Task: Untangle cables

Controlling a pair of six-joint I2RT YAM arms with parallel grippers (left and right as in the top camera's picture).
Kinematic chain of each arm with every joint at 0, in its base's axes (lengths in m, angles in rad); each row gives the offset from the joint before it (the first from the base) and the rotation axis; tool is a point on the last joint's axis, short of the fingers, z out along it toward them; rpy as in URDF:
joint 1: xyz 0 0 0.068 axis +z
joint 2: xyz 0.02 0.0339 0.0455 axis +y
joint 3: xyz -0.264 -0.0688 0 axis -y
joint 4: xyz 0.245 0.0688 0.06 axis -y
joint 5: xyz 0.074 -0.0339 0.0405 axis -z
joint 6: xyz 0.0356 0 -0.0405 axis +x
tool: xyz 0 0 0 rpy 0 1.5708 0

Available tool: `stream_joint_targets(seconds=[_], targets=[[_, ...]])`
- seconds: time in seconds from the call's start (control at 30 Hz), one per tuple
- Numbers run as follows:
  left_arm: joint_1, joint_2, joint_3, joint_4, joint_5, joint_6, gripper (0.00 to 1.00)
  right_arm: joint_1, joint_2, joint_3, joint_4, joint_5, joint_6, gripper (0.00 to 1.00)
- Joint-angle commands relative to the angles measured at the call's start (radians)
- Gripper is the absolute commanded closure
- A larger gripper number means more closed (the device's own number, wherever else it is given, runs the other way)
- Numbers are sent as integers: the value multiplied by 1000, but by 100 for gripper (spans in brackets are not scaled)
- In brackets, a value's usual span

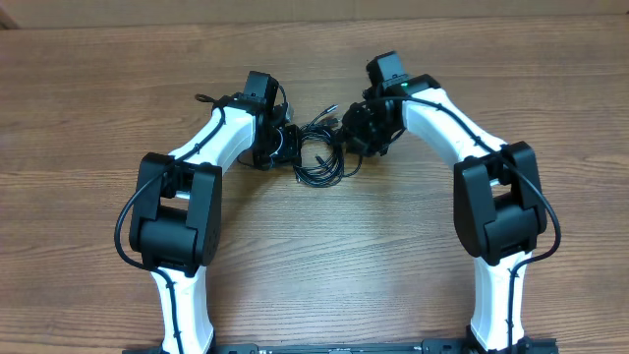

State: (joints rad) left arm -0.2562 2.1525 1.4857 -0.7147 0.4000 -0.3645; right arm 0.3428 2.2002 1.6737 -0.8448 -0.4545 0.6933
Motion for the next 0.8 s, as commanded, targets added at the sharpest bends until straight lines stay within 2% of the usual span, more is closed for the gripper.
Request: stream_joint_targets(seconds=[0.0,0.33,0.77], targets=[[-20,43,-27,-18,-66,-6,96,18,-10,27,12,125,92,67],[-31,43,-27,-17,-67,-6,96,38,-10,27,101,192,228,71],[-31,43,-27,-18,-67,-6,96,53,-6,27,66,192,255,71]])
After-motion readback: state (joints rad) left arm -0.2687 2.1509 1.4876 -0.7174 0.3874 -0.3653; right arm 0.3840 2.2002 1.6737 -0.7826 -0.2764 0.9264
